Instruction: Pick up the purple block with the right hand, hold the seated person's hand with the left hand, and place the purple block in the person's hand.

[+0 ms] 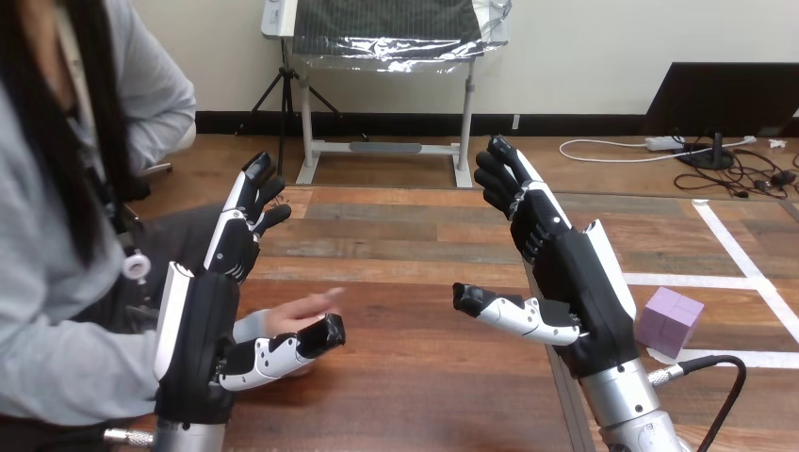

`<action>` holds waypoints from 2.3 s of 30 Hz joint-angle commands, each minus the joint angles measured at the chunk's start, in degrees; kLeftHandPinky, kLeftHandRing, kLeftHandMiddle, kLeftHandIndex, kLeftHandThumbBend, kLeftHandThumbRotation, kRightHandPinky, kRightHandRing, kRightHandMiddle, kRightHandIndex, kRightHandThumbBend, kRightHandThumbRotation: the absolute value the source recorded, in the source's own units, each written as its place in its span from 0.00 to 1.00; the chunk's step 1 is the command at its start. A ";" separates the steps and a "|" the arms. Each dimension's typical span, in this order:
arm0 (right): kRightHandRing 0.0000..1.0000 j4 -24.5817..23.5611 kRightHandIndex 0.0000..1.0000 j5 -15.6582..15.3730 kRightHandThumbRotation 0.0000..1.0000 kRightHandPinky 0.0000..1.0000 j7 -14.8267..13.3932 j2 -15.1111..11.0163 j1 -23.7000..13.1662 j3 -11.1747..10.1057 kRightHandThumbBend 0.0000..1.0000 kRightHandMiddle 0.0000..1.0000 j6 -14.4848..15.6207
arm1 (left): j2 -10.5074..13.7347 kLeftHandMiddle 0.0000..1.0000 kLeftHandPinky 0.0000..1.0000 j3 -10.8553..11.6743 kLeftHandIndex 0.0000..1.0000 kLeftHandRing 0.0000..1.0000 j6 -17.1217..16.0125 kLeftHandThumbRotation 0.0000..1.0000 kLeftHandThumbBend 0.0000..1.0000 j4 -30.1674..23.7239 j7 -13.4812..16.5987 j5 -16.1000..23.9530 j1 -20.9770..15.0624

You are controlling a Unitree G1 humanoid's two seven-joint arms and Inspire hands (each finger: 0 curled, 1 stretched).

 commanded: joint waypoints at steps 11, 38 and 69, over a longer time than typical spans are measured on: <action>0.95 -2.03 0.96 0.37 0.41 0.96 0.09 -0.24 -2.26 0.08 1.00 0.95 -1.24 | -0.56 0.94 0.84 0.99 0.94 0.91 -0.55 0.62 1.00 -0.98 -0.44 -1.74 -2.40; 0.95 -2.23 0.96 -0.52 0.42 0.97 -0.93 -0.25 -2.10 -0.13 1.00 0.95 -1.39 | -0.80 0.94 0.83 1.24 0.94 0.91 -0.37 0.63 1.00 -0.78 -2.24 -3.46 -2.14; 0.91 0.02 0.92 -5.41 0.41 0.88 -8.23 -9.28 -10.38 -4.42 1.00 0.92 3.05 | -1.14 0.93 0.82 1.53 0.93 0.90 0.10 0.63 1.00 -1.08 -2.65 -4.21 -2.45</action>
